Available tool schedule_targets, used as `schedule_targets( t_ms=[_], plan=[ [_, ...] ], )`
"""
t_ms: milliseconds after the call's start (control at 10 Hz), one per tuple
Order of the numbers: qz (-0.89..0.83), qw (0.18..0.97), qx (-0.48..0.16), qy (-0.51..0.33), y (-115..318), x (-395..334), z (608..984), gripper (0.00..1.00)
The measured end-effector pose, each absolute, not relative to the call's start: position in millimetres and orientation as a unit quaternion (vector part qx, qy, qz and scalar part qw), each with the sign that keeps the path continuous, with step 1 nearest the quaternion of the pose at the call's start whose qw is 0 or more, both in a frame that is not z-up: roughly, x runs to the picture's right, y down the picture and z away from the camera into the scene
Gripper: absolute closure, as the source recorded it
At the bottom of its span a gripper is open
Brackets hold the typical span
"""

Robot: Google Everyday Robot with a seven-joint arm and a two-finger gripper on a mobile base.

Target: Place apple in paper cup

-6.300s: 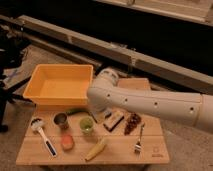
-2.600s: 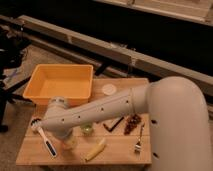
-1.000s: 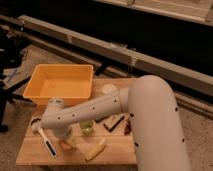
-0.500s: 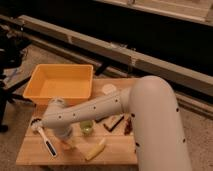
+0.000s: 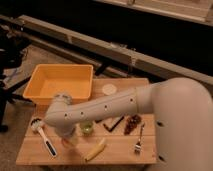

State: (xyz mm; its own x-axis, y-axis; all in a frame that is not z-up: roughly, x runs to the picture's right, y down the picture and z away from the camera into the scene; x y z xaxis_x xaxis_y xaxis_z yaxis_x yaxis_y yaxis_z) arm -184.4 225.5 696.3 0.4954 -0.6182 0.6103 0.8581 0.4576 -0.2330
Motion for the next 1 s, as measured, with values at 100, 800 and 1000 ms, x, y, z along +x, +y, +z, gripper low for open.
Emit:
schedule_targets(
  t_ms=[100, 800, 1000],
  plan=[
    [-0.444, 0.827, -0.253, -0.235, 210.2, -172.0, 674.0, 1.00],
    [-0.416, 0.854, -0.213, -0.228, 107.3, -133.9, 667.7, 1.00],
    [-0.399, 0.866, -0.213, -0.214, 63.1, -126.0, 696.1, 1.00]
  ],
)
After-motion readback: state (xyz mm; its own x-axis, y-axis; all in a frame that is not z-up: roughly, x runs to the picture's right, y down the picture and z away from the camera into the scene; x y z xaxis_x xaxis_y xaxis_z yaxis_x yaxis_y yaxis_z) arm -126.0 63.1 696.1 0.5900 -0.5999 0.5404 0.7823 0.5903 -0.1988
